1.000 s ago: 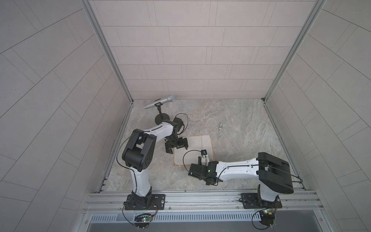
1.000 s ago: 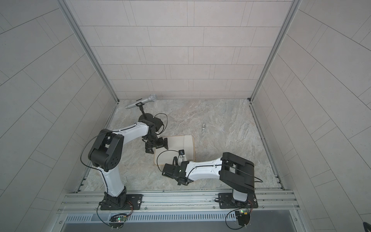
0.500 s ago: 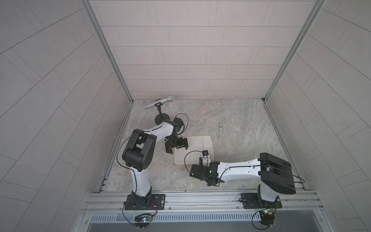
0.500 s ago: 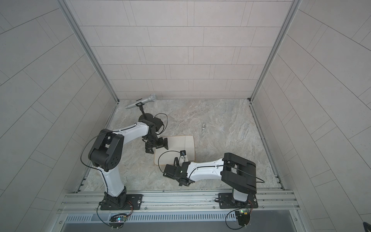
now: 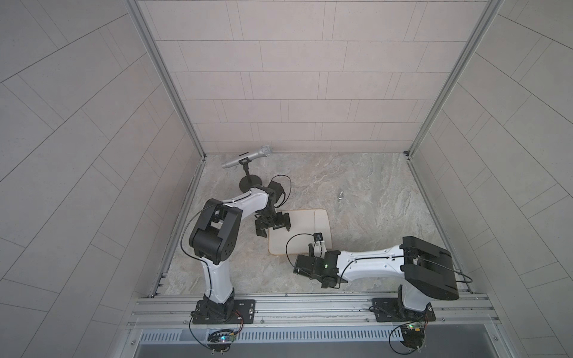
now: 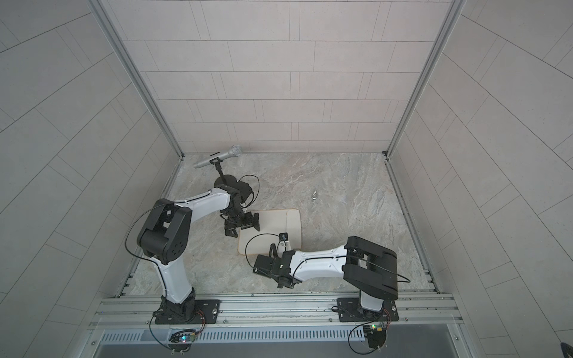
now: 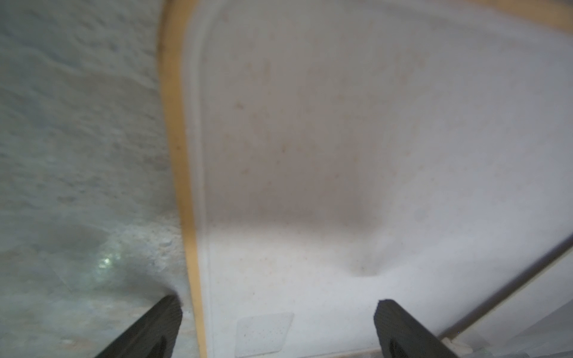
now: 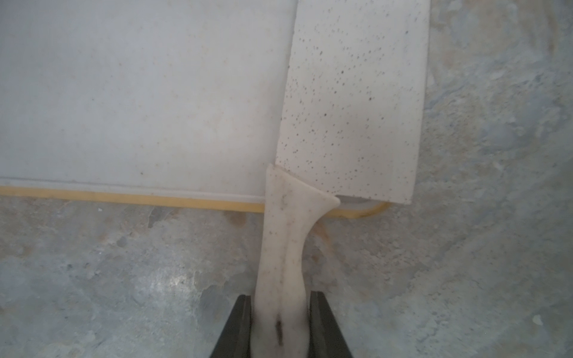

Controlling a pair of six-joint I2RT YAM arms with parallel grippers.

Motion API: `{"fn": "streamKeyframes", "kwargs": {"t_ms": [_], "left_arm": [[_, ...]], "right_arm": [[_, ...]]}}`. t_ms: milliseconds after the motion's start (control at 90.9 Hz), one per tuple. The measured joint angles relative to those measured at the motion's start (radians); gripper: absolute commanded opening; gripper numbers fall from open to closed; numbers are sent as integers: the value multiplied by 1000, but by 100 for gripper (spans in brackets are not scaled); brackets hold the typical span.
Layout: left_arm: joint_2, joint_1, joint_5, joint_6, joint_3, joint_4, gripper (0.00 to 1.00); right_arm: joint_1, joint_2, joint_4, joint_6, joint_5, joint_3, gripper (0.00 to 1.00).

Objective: Align the knife with the edge of the cutting board
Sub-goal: Adjust the knife at the edge of the cutting board.

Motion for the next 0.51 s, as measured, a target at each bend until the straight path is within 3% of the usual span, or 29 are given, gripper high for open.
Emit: {"fn": "streamKeyframes", "kwargs": {"t_ms": [308,506], "left_arm": [[0,0,0,0,0,-1,100],[2,0,0,0,2,-2,100]], "right_arm": [[4,0,2,0,0,0,10],[5,0,2,-3,-1,0,24]]}}
